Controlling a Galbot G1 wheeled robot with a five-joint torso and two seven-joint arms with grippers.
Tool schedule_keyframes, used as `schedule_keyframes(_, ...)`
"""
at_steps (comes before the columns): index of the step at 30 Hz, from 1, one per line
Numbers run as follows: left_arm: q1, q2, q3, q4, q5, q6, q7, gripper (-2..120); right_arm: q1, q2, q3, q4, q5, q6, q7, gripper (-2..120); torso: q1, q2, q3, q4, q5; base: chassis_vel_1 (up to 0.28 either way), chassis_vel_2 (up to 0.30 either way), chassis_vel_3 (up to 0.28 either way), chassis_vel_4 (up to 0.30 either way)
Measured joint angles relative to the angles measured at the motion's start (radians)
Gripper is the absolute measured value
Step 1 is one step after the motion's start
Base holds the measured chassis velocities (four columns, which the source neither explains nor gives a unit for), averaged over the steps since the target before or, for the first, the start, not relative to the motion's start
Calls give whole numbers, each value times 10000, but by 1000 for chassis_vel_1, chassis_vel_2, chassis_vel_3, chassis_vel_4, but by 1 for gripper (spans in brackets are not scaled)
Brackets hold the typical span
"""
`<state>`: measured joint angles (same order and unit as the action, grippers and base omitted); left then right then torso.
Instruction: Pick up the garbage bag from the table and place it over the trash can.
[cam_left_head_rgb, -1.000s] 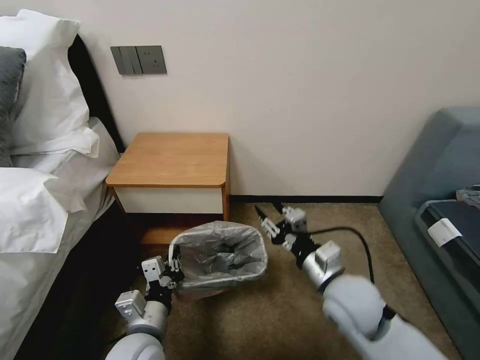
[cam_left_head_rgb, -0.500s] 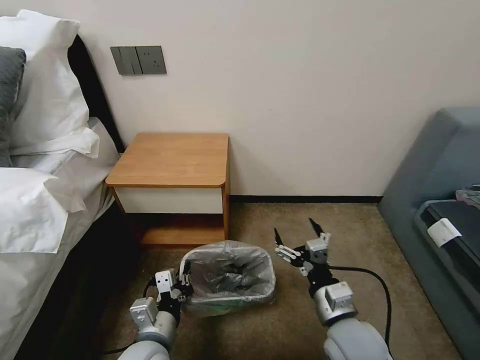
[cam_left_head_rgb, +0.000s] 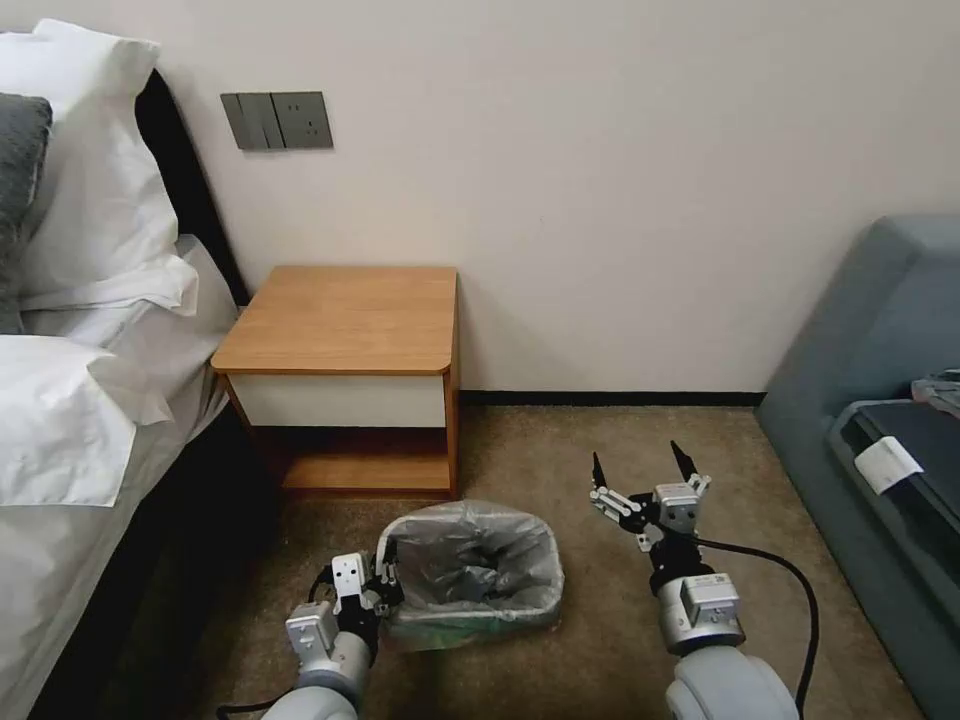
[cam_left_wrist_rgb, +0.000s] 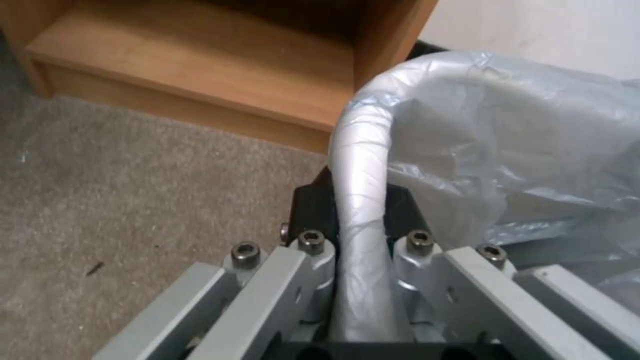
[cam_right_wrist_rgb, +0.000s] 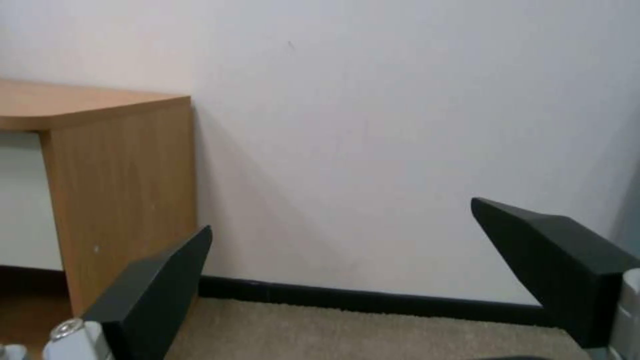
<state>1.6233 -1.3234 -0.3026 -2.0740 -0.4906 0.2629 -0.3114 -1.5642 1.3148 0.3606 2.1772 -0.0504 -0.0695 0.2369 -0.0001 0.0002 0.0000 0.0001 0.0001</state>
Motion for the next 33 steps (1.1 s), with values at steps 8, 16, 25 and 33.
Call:
schedule_keyframes(8, -193, -79, 102, 92, 51, 287, -151, 30, 35, -23, -30, 49, 59, -79, 45, 100, 0, 0, 0, -1, 0, 0, 0, 0, 0)
schedule_keyframes(16, -344, -48, 50, 109, 231, 296, -167, 56, 147, -5, -98, 14, 69, -132, 40, 100, 0, -2, 0, -1, 0, 0, 0, 0, 0)
schedule_keyframes(25, -404, -56, -48, -79, 437, 181, -97, 89, 139, -85, -163, 20, 79, -236, 21, 100, 0, -2, 0, -1, -1, 0, 0, 0, 0)
schedule_keyframes(33, 13, 6, -476, -793, 794, -202, -4, 100, -68, -317, -24, 273, 654, -362, -118, 100, 0, -2, 0, 0, -1, 0, 0, 0, 0)
